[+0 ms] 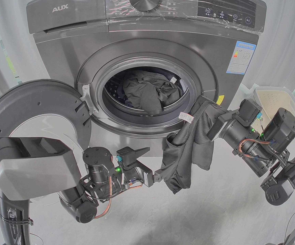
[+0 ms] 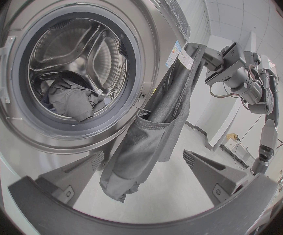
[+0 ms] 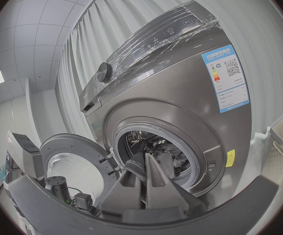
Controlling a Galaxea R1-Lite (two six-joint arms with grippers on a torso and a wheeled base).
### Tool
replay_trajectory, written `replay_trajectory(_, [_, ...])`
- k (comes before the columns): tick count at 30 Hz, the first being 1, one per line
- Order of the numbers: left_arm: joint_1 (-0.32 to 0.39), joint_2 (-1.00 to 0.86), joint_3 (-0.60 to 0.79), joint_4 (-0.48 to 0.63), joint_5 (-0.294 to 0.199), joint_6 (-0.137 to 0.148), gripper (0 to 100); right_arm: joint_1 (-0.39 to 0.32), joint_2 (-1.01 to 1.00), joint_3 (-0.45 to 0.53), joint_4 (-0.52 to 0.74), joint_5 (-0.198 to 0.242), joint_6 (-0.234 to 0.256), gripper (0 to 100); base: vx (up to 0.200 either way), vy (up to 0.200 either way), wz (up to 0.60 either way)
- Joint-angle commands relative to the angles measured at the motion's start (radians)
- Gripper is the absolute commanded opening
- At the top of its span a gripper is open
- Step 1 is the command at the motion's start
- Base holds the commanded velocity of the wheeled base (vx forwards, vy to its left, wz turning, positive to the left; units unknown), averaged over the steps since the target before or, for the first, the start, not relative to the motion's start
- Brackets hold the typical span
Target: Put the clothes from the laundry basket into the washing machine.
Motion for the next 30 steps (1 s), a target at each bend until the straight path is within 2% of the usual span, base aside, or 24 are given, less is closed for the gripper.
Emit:
replay_trajectory(1, [-0.002, 0.076, -0.083, -0.001, -0.014, 0.002, 100, 0.006, 0.0, 0.002, 0.0, 0.001, 0.001, 0, 0.0, 0.0, 0.0])
replay_trajectory(8, [0.009, 0.159, -0.222, 0.002, -0.012, 0.002, 100, 0.022, 0.003, 0.003, 0.0, -0.003, 0.003, 0, 0.0, 0.0, 0.0])
replay_trajectory(19, [0.007, 0.194, -0.31, 0.007, -0.007, 0.002, 100, 0.022, 0.008, 0.003, 0.0, -0.003, 0.003, 0, 0.0, 0.0, 0.0])
replay_trajectory(20, [0.009, 0.194, -0.317, 0.007, -0.006, 0.002, 0, 0.022, 0.008, 0.003, 0.0, -0.003, 0.003, 0, 0.0, 0.0, 0.0])
replay_trajectory(30, [0.01, 0.188, -0.324, -0.001, 0.003, 0.003, 0, 0.02, 0.011, 0.008, 0.0, -0.001, 0.003, 0, 0.0, 0.0, 0.0])
